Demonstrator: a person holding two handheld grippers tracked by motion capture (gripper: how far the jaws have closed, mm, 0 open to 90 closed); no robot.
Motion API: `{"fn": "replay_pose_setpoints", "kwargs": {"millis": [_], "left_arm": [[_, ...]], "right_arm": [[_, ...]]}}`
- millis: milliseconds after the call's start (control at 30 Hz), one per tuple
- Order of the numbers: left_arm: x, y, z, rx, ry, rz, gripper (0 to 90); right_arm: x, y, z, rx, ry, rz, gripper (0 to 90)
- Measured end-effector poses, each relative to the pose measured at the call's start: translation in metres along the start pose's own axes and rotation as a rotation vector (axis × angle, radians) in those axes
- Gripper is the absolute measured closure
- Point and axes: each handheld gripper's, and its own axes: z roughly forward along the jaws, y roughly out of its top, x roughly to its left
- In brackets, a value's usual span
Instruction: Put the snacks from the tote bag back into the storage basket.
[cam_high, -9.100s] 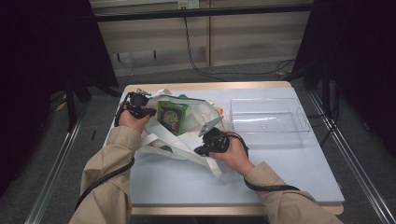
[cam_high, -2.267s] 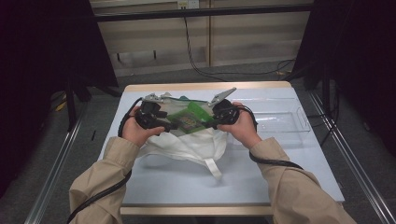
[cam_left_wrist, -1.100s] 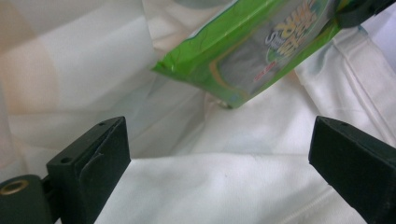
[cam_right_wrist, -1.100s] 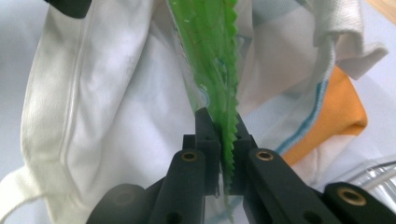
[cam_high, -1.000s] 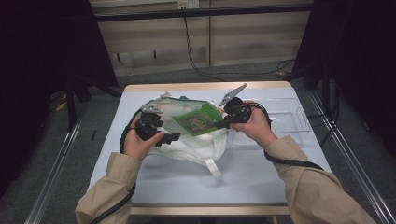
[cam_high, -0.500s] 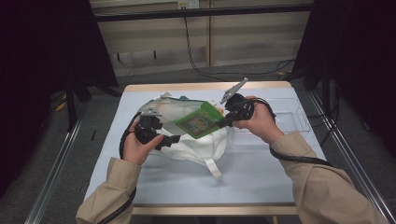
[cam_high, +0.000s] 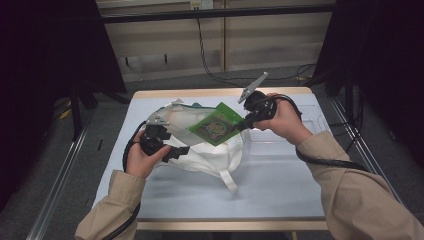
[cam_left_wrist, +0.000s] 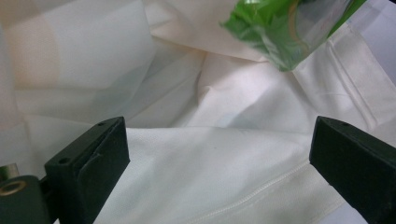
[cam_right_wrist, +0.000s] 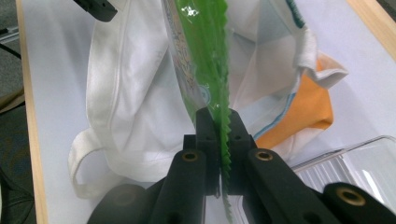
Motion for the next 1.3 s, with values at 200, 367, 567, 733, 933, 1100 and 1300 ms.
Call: {"fn": "replay_pose_setpoints", "kwargs": {"millis": [200,367,567,733,933,1100,1300], "left_arm": [[0.000,-0.002,-0.002,-0.001,-0.003,0.006,4.8],[-0.002,-0.002,-0.001,-0.002,0.001,0.000,4.8],[-0.002,-0.002,0.000,0.012,0.013,0.011,4.7],[-0.001,-0.003,0.000,0.012,0.007,0.009,4.8],[-0.001,-0.004,0.001,0.013,0.004,0.006,4.9],[-0.001,-0.004,0.001,0.005,-0.002,-0.003,4.9],[-0.001,-0.003,0.001,0.010,0.003,0.003,4.9]], "right_arm": [[-0.003,0.005,-0.007,0.021,-0.013,-0.012,88.4],[-0.003,0.010,-0.013,0.045,-0.007,-0.023,88.5],[-0.002,0.016,-0.022,0.080,-0.008,-0.051,88.5],[-0.003,0.018,-0.028,0.104,-0.003,-0.063,88.6],[-0.007,0.016,-0.040,0.097,-0.004,-0.051,88.6],[-0.009,0.014,-0.051,0.083,-0.009,-0.048,88.6],[-0.015,0.008,-0.066,0.075,-0.015,-0.042,88.5]]}}
